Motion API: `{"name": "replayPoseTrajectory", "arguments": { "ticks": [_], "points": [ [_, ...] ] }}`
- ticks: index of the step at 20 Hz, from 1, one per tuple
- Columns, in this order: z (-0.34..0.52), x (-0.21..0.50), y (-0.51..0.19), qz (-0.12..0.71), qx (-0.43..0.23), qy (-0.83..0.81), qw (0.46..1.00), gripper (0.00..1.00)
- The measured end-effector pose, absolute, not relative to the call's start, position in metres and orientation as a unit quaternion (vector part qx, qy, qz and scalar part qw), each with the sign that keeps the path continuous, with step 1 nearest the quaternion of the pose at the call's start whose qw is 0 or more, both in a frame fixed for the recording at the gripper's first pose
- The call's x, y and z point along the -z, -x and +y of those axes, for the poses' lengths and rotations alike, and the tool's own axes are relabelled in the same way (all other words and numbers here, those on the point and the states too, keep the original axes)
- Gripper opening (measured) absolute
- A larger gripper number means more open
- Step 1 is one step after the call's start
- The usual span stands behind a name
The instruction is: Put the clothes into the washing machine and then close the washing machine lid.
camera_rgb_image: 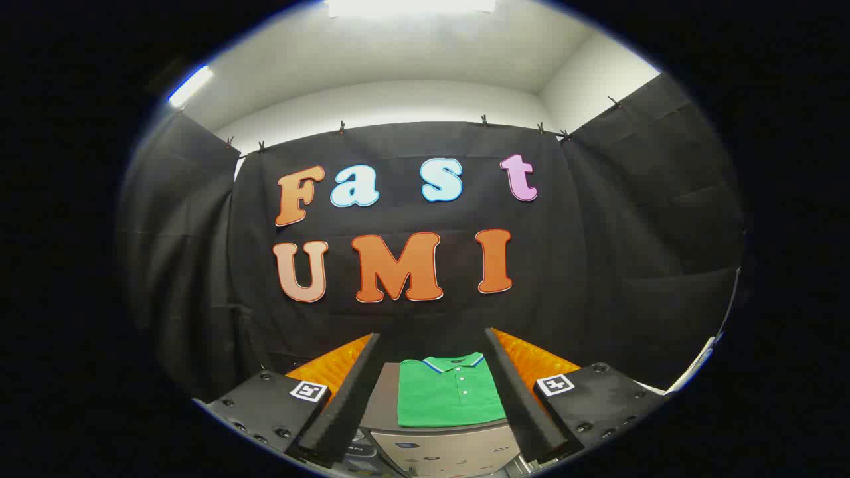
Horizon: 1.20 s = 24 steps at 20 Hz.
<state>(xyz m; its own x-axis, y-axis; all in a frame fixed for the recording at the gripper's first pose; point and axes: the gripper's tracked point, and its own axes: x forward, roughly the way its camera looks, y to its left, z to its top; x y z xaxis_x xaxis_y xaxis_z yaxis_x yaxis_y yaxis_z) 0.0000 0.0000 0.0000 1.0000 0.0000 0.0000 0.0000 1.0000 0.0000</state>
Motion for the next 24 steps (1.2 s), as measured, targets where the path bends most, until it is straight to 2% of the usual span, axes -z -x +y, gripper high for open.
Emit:
{"name": "replayPoseTrajectory", "arguments": {
  "ticks": [24],
  "points": [
    [0.0034, -0.008, -0.0029, -0.004, 0.006, 0.026, 1.0, 0.98]
  ]
}}
